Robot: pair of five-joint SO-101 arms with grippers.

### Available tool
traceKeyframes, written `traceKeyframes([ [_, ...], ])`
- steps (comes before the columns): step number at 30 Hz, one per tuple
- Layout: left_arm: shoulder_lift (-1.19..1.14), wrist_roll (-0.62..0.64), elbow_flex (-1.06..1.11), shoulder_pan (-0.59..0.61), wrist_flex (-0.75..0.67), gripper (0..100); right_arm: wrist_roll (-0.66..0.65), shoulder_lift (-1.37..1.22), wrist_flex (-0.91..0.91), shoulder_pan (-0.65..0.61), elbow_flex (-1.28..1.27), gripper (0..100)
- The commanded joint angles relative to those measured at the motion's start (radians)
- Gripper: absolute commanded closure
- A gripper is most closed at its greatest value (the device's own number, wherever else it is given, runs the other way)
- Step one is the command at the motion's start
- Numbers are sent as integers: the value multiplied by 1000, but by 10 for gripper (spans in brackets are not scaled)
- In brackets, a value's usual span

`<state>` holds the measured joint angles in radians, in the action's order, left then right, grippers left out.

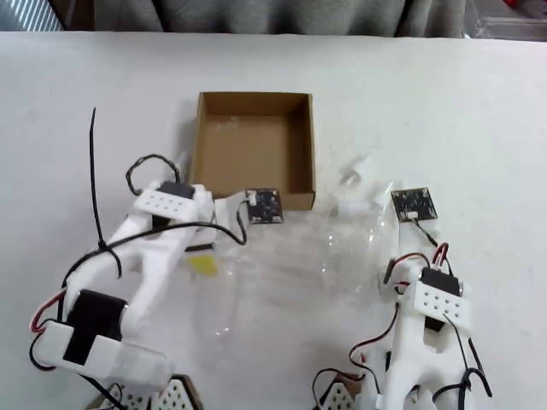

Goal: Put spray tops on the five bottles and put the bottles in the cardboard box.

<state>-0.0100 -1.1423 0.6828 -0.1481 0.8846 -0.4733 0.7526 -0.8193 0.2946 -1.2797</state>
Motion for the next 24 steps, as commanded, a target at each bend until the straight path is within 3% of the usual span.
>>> traceKeyframes([
  [1, 21, 6, -40, 5, -35, 831, -11, 22, 18, -5, 5, 981],
  [5, 27, 6, -25, 4, -41, 987, -11, 22, 18, -5, 5, 981],
  [13, 213, 21, -5, -53, 129, 980, -11, 22, 19, -5, 5, 981],
  [24, 636, 499, 87, -45, 173, 979, -9, 22, 18, -2, 5, 981],
])
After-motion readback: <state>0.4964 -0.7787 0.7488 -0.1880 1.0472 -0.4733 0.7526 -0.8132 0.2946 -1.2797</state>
